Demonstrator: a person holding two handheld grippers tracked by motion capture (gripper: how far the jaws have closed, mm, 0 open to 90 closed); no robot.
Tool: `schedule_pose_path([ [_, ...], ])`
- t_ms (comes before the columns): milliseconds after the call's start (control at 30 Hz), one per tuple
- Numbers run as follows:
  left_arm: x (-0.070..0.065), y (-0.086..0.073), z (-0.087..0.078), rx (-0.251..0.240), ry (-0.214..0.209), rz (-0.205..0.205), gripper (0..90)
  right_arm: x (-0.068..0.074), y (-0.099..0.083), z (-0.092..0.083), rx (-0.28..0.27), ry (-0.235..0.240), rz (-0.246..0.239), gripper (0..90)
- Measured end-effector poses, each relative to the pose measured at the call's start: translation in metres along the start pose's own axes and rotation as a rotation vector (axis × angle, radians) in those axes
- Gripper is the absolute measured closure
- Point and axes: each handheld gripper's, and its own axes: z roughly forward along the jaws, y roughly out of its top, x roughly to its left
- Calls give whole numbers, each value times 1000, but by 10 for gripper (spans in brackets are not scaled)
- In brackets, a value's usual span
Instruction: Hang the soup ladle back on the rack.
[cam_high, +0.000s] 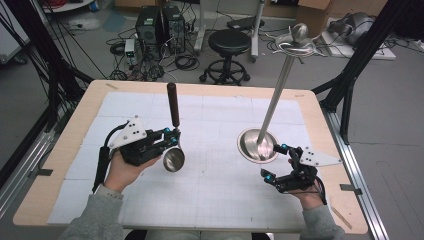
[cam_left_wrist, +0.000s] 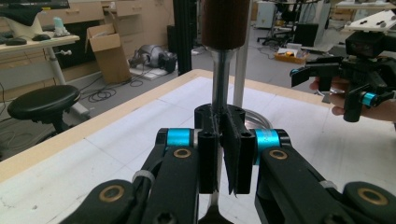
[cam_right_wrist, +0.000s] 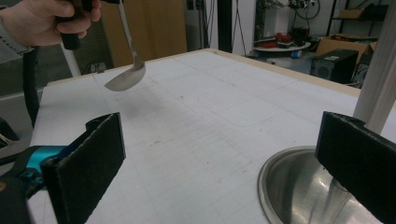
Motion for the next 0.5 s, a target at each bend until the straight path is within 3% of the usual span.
schedule_pose_path([
  [300, 4, 8, 15, -2, 19, -17, 841, 0, 0, 0, 1, 0, 0, 6],
  [500, 3, 15, 24, 15, 16, -1, 841, 0, 0, 0, 2, 5, 3, 6],
])
